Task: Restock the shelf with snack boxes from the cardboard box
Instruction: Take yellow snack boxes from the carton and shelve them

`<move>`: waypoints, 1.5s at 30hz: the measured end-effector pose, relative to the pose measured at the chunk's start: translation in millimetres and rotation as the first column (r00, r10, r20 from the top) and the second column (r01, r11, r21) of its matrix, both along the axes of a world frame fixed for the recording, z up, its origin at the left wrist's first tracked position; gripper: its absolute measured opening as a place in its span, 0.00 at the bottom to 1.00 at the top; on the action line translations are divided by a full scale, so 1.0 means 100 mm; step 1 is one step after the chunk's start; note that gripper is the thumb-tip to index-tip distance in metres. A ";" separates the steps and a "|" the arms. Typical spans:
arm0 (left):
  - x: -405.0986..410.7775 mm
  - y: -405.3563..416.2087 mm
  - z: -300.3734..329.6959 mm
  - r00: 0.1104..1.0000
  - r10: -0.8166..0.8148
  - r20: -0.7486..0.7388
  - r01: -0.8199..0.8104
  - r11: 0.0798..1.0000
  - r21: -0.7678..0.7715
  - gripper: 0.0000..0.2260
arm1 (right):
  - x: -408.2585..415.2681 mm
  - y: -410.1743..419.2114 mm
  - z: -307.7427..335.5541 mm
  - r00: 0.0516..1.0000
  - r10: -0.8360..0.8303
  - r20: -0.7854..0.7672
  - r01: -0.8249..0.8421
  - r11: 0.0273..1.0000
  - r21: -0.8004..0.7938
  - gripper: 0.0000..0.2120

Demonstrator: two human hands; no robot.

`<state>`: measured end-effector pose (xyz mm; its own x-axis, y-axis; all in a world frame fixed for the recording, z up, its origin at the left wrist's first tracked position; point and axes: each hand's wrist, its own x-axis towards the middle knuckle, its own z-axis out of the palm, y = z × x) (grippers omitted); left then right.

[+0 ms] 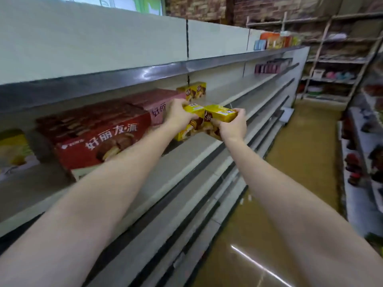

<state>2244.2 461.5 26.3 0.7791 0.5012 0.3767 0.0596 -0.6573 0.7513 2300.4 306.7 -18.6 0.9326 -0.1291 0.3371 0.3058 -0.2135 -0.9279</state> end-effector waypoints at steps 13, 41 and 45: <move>1.99 0.02 0.13 0.999 0.002 0.050 -0.002 1.000 -0.002 0.27 | 1.87 0.03 0.11 1.000 -0.016 -0.014 0.016 0.998 0.057 0.24; 3.66 0.39 -0.19 0.817 0.502 -0.285 -0.386 0.842 0.376 0.22 | 4.97 0.73 0.15 0.760 0.645 -0.086 -0.604 0.651 -0.460 0.26; 3.73 0.44 -0.12 0.788 0.516 -0.336 -0.381 0.838 0.391 0.23 | 5.11 0.79 0.25 0.768 0.639 -0.046 -0.532 0.596 -0.602 0.27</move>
<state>2617.4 505.5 14.5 0.6050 0.7538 0.2565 0.6606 -0.6550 0.3667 2811.2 385.8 6.2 0.6642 0.6830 0.3040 0.6799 -0.3827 -0.6255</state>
